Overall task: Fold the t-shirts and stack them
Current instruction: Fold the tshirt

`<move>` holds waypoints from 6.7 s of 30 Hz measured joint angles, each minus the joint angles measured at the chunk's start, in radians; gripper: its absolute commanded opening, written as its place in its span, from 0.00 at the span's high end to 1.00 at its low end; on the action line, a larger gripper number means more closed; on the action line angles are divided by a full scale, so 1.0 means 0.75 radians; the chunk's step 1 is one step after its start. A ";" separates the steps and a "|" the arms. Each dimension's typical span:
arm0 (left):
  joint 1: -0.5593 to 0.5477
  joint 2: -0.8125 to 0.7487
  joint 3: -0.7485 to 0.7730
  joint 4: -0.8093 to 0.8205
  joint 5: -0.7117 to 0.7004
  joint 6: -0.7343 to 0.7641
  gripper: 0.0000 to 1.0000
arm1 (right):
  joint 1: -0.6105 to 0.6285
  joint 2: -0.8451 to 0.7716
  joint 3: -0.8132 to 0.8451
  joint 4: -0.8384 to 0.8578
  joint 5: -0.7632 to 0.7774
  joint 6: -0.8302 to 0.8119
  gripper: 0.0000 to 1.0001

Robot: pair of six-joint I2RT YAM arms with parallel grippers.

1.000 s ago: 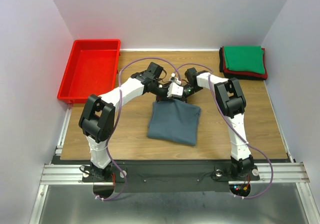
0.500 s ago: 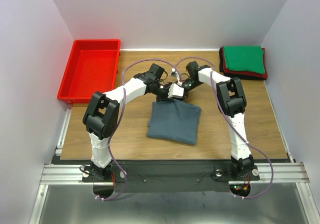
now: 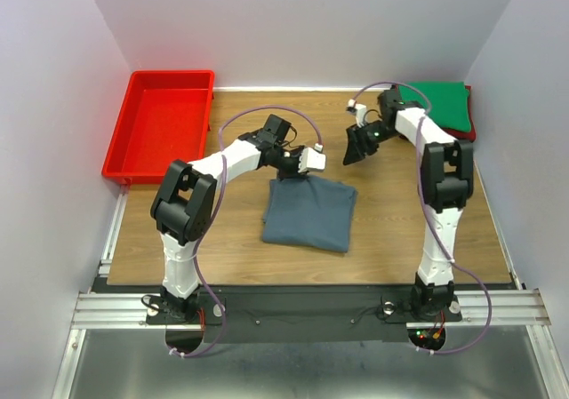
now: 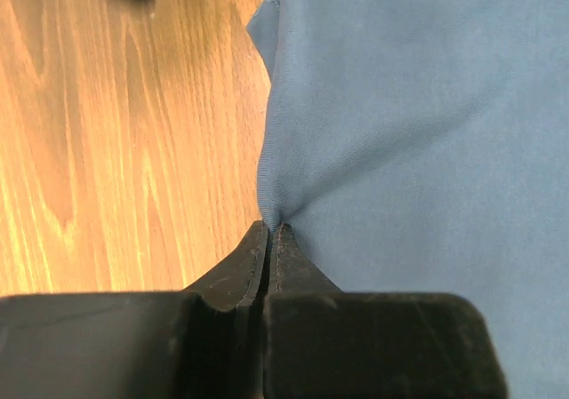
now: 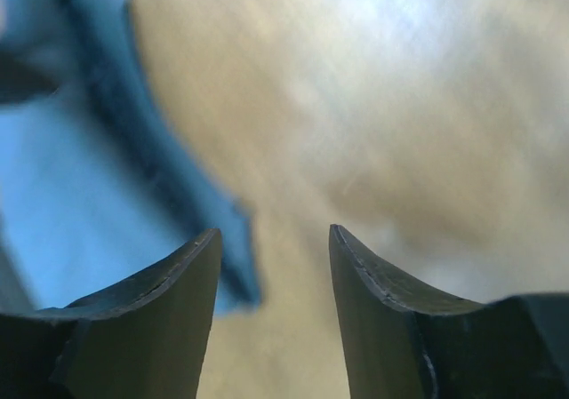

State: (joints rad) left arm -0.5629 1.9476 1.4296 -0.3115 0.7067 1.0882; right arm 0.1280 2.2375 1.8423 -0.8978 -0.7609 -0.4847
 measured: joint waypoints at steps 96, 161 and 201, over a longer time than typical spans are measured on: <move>0.247 0.048 -0.053 0.137 -0.064 -1.046 0.45 | -0.003 -0.135 -0.168 -0.110 -0.143 -0.223 0.92; 0.351 0.203 0.096 -0.027 -0.128 -0.949 1.00 | 0.018 0.037 -0.023 -0.149 -0.169 0.027 0.82; 0.455 -0.382 -0.267 0.371 0.117 -1.394 0.37 | -0.005 -0.389 -0.187 0.266 -0.076 0.489 0.31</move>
State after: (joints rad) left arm -0.2214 1.6608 1.2293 -0.0330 0.7948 0.0429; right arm 0.1242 1.9457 1.7020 -0.6987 -0.8181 -0.1177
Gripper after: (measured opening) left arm 0.706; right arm 0.767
